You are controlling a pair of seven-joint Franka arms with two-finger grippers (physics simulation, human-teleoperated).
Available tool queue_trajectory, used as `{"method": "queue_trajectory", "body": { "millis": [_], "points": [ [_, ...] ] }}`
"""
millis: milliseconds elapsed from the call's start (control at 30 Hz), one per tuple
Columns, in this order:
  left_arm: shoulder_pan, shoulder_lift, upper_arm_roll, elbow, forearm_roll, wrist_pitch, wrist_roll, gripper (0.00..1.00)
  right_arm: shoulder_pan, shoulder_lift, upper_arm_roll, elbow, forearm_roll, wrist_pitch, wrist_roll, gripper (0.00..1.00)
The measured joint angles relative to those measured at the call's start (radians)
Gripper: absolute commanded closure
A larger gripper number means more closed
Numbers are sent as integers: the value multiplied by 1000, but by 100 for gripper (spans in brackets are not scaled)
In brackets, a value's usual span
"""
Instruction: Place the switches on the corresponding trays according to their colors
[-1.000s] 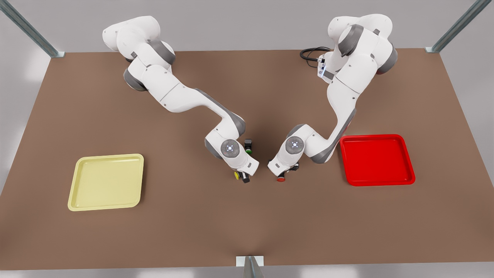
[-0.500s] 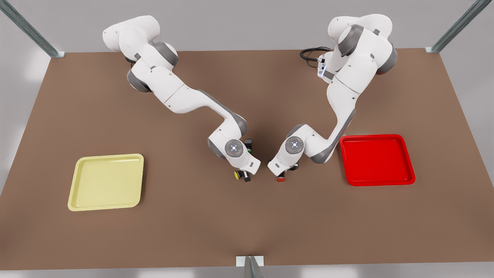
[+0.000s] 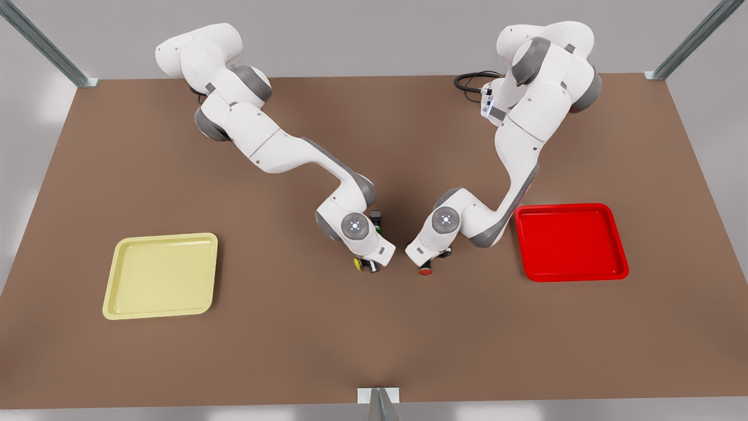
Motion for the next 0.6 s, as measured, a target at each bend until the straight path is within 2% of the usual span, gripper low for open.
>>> {"method": "queue_trajectory", "body": {
  "millis": [167,300,400,467,533,600],
  "points": [
    [0,-2,0,0,-2,-2,-2,48,0,1,0,16,5,-9,-1,60],
    [0,-18,1,-1,7,-10,2,49,-59,-96,2,19,2,-127,122,54],
    [24,-133,1,-76,13,-55,11,49,-149,-156,3,11,-2,-234,136,52],
    [66,-228,0,-187,15,-55,11,49,-250,-199,3,-44,-8,-246,110,52],
    [111,-320,0,-298,13,-55,11,49,-343,-252,3,-117,-30,-232,41,52],
    [168,-395,1,-401,14,-60,47,49,-472,-358,10,-289,-26,-163,-26,52]
  ]
}}
